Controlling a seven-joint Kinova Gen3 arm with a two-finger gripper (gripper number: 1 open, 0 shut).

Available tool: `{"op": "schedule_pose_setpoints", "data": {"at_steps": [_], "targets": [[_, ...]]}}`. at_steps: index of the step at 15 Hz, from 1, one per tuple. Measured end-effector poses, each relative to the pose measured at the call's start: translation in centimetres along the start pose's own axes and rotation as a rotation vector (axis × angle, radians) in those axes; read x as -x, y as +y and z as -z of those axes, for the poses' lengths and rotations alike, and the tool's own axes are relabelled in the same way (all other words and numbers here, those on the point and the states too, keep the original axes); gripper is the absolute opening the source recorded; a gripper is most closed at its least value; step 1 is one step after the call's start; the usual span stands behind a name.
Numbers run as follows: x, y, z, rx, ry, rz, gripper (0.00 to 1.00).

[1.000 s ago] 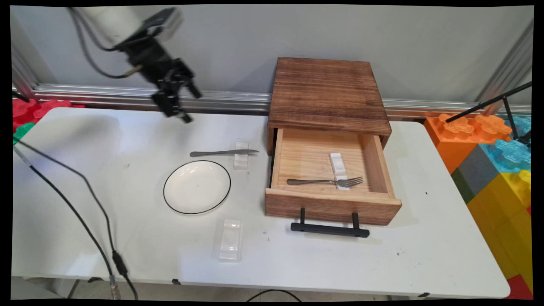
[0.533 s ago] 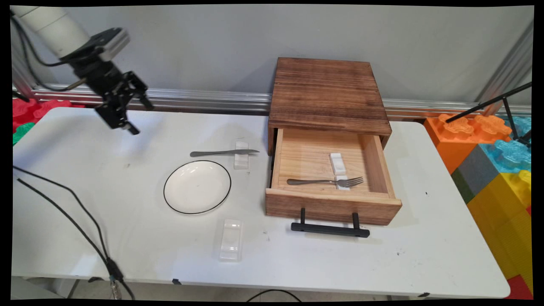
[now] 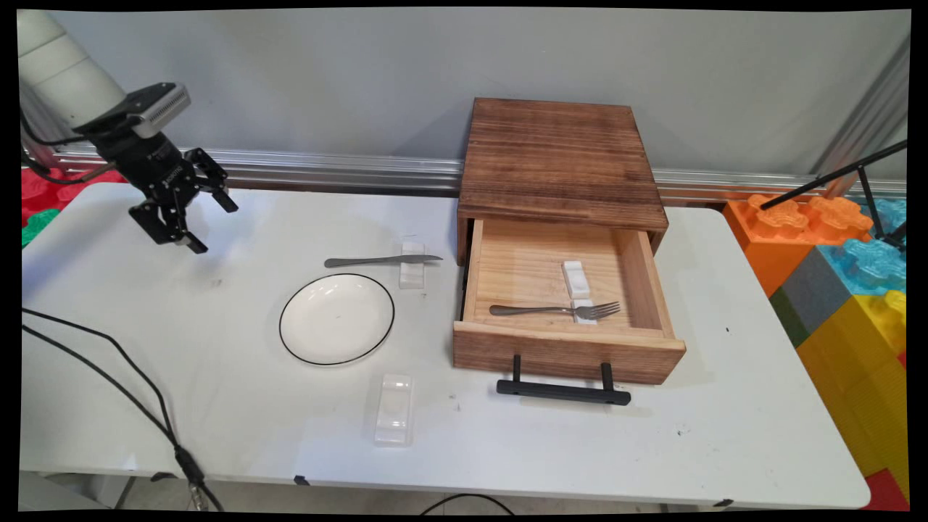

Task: Pick up the knife from the left of the white plate

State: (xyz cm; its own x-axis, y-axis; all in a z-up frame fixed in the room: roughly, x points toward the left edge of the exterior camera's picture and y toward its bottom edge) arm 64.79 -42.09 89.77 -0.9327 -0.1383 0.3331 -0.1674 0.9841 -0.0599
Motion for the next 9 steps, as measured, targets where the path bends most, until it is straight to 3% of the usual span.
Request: {"op": "schedule_pose_setpoints", "data": {"at_steps": [3, 9], "targets": [[-0.4, -0.2, -0.6, -0.017, 0.038, 0.008, 1.0], [-4.2, -2.6, -2.5, -0.049, 0.191, 0.091, 1.0]]}}
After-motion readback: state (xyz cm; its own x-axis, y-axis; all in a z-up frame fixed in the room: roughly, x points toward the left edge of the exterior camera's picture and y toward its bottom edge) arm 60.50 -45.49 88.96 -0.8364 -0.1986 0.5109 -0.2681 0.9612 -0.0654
